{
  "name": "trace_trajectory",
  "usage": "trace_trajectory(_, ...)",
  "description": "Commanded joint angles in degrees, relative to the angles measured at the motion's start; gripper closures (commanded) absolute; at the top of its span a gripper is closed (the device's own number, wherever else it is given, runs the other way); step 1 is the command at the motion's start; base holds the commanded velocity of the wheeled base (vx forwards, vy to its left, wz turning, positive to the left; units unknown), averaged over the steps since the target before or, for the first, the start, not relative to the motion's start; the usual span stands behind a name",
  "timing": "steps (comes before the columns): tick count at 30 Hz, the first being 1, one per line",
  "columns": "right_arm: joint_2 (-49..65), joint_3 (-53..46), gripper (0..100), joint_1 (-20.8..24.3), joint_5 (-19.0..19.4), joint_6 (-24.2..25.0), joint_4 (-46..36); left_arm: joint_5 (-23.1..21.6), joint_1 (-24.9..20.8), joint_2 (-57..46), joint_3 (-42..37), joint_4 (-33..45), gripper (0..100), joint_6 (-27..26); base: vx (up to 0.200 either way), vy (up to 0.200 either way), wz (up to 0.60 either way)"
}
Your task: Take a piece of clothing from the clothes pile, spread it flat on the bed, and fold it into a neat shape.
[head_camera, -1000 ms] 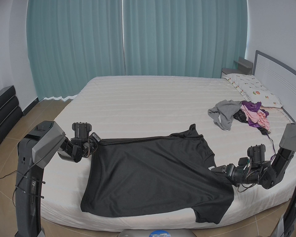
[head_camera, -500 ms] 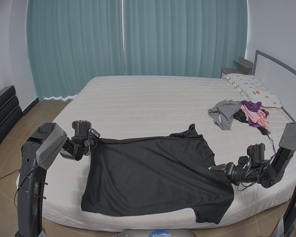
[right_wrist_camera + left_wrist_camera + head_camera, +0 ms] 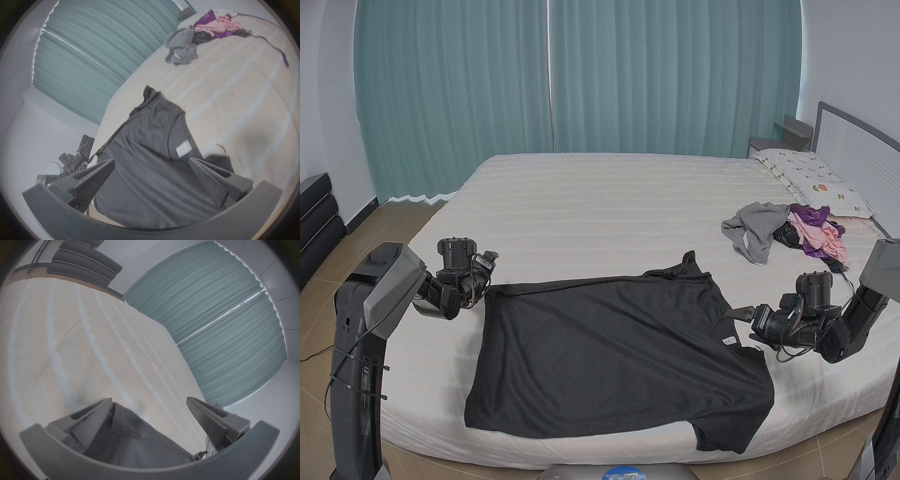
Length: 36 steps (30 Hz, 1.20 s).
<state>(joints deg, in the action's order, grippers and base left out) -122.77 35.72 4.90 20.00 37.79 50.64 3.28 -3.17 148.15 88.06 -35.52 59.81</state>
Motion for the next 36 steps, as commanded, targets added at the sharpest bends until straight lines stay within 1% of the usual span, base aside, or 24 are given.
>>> trace_trajectory(1, -6.34, 9.28, 0, 0.28, -2.69, -0.53, -1.51, -3.37, 0.53, -4.89, -5.27, 1.42, 0, 0.57, 0.0, 0.0, 0.0)
trace_trajectory(4, -10.73, 18.86, 0, 0.55, -4.54, -0.7, -8.1, -5.04, 0.44, -8.93, -8.52, 5.2, 0, 0.66, 0.0, 0.0, 0.0)
trace_trajectory(5, -11.53, 20.53, 0, 0.55, -4.98, -0.79, -9.51, -5.39, 0.44, -9.29, -8.88, 5.46, 0, 0.66, 0.0, 0.0, 0.0)
trace_trajectory(6, -13.63, 24.22, 0, 0.64, -6.03, -1.4, -11.97, -6.53, 0.62, -9.9, -9.67, 5.73, 0, 0.75, 0.0, 0.0, 0.0)
trace_trajectory(8, -16.36, 28.62, 0, 0.72, -7.26, -2.72, -13.55, -7.94, 1.06, -10.25, -10.9, 5.82, 0, 0.75, 0.0, 0.0, 0.0)
trace_trajectory(11, -18.73, 33.01, 0, 1.16, -7.52, -4.3, -15.04, -8.82, 1.15, -10.34, -12.65, 5.82, 0, 0.31, 0.0, 0.0, 0.0)
trace_trajectory(12, -18.73, 33.01, 0, 1.16, -7.52, -4.3, -15.04, -8.82, 1.15, -10.34, -12.65, 5.82, 0, 0.31, 0.0, 0.0, 0.0)
trace_trajectory(14, -19.26, 36.97, 0, 2.31, -7.7, -6.15, -18.82, -8.9, 1.24, -10.78, -13.8, 5.82, 0, 0.31, 0.0, 0.0, 0.0)
trace_trajectory(18, -21.11, 39.25, 0, 1.69, -7.79, -6.59, -19.35, -8.9, 1.24, -11.22, -15.12, 5.73, 0, 0.13, 0.0, 0.0, 0.0)
trace_trajectory(24, -20.84, 39.6, 0, 0.02, -7.61, -6.06, -19.26, -8.9, 1.68, -12.19, -15.99, 5.55, 0, -0.31, 0.0, 0.0, 0.0)
trace_trajectory(31, -21.54, 41.36, 0, 0.28, -7.7, -6.06, -18.91, -8.38, 1.76, -12.1, -16.17, 5.11, 0, -0.83, 0.0, 0.0, 0.0)
trace_trajectory(36, -21.63, 41.36, 0, 0.46, -7.7, -6.06, -18.91, -8.9, 1.85, -12.45, -16.35, 5.46, 0, -0.48, 0.0, 0.0, 0.0)
